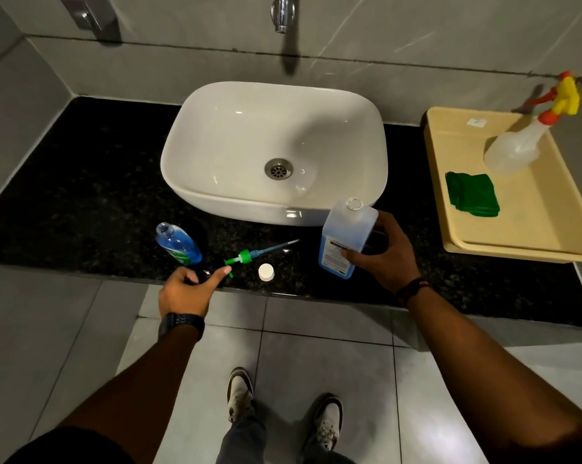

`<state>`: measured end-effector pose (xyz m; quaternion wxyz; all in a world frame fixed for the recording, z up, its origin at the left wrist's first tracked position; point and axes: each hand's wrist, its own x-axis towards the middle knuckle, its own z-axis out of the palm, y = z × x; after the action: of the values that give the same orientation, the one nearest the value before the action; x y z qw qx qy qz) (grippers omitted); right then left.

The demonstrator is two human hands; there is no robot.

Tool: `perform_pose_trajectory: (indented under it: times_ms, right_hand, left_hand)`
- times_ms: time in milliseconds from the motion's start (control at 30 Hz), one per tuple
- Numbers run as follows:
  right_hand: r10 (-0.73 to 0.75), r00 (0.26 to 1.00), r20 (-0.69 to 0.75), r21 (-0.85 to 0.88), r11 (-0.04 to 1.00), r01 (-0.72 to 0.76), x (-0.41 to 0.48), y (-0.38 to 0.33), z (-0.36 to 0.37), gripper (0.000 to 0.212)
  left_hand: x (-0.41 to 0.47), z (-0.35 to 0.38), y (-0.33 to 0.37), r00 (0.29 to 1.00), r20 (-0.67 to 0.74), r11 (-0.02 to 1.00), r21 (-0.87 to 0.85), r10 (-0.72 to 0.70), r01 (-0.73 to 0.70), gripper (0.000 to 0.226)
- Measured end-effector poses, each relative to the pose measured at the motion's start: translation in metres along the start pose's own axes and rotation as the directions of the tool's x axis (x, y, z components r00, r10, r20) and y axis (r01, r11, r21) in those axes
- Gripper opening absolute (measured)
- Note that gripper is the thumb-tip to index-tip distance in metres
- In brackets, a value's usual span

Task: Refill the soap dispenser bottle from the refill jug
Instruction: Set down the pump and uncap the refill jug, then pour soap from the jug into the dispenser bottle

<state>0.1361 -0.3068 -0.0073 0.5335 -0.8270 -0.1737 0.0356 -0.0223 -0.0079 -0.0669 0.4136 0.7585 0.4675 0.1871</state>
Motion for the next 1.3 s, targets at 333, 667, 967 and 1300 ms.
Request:
perform_pose_trajectory:
  times_ms: [333,667,967,1300]
  right_hand:
    - [-0.007,1.0,-0.004,-0.001,1.0,0.007,0.002,-0.008,0.0,0.07]
    - [0.041,0.999,-0.027,-0.022,0.999,-0.041,0.0,-0.018,-0.004,0.068]
    - [0.024,0.999,-0.024,0.055,0.998,-0.023,-0.002,-0.026,-0.002,0.067]
    - [0.035,0.999,-0.025,0.077,0.996,-0.033,0.0,-0.034,-0.001,0.067]
  left_hand:
    - [0.035,-0.002,0.017,0.96,-0.219,0.983,0.085,0.175,-0.16,0.087]
    - [0.077,0.007,0.029,0.993,0.051,0.993,-0.052,0.108,-0.106,0.139]
    - [0.103,0.033,0.041,0.992,-0.051,0.988,0.101,-0.112,0.117,0.084]
    - [0.093,0.004,0.032,0.986,-0.156,0.97,-0.223,0.058,-0.093,0.071]
